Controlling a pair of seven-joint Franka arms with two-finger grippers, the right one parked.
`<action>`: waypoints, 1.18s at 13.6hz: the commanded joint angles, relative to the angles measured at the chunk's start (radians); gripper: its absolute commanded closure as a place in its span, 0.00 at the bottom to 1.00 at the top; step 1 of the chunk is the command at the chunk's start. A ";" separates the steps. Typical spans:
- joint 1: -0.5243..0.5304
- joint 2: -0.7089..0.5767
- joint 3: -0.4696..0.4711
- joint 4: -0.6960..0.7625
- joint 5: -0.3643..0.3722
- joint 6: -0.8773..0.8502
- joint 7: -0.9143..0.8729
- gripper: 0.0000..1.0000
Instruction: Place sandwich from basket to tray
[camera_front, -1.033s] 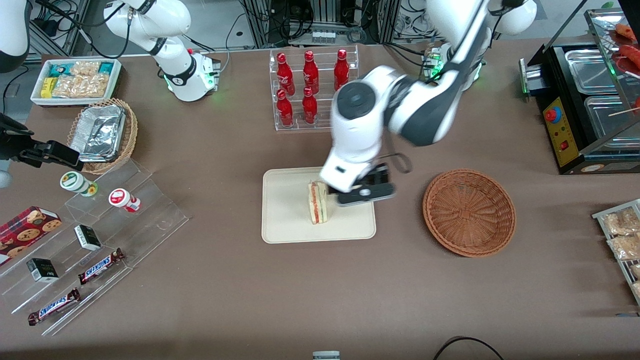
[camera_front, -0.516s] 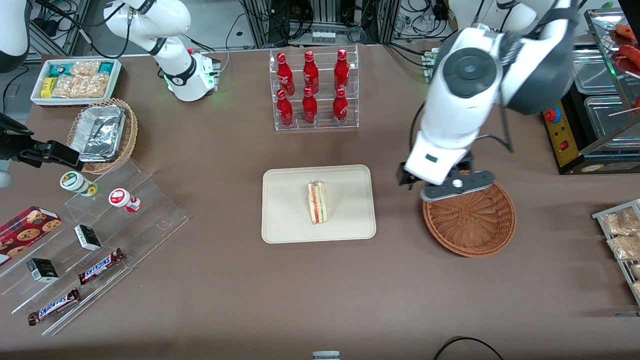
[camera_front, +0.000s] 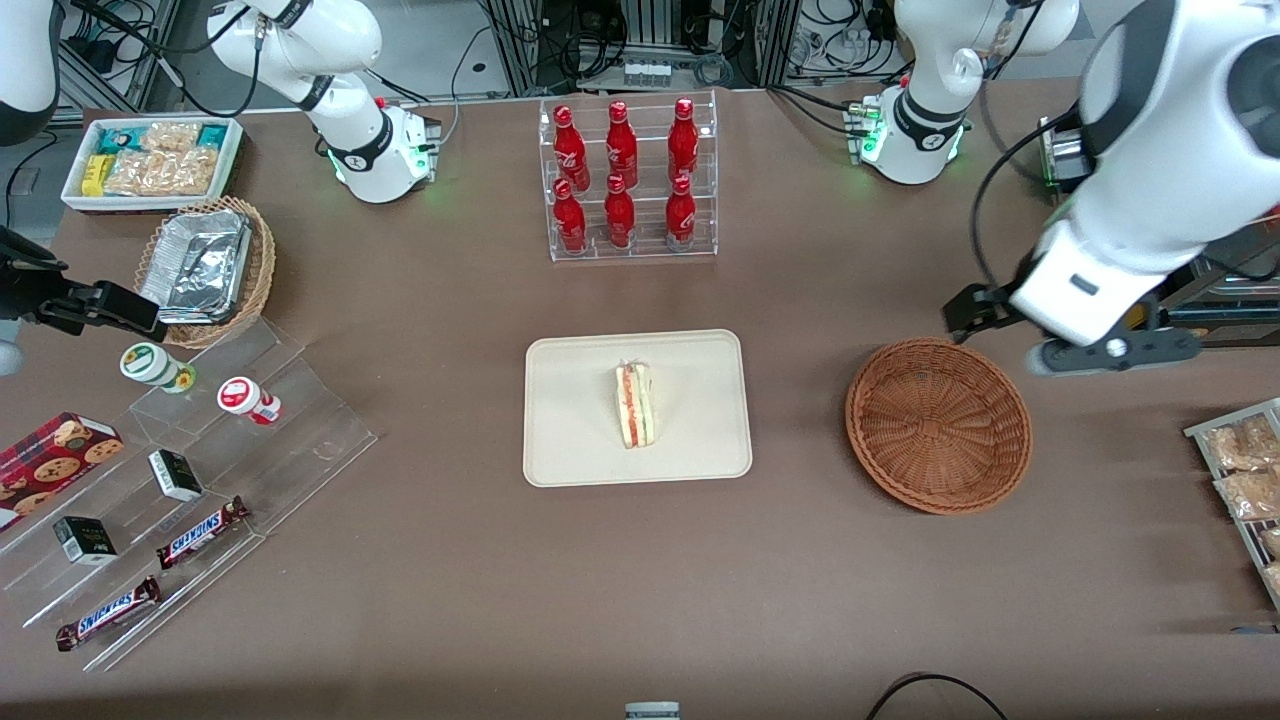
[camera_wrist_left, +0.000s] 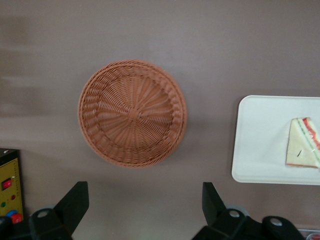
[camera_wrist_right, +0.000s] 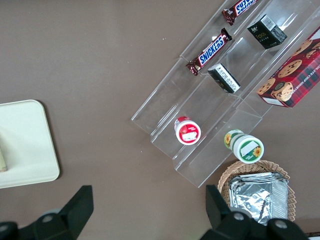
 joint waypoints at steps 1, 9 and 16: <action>0.045 -0.111 -0.008 -0.140 -0.015 0.034 0.056 0.00; 0.152 -0.177 -0.008 -0.211 -0.016 0.059 0.225 0.00; 0.152 -0.171 -0.008 -0.139 -0.004 0.043 0.213 0.00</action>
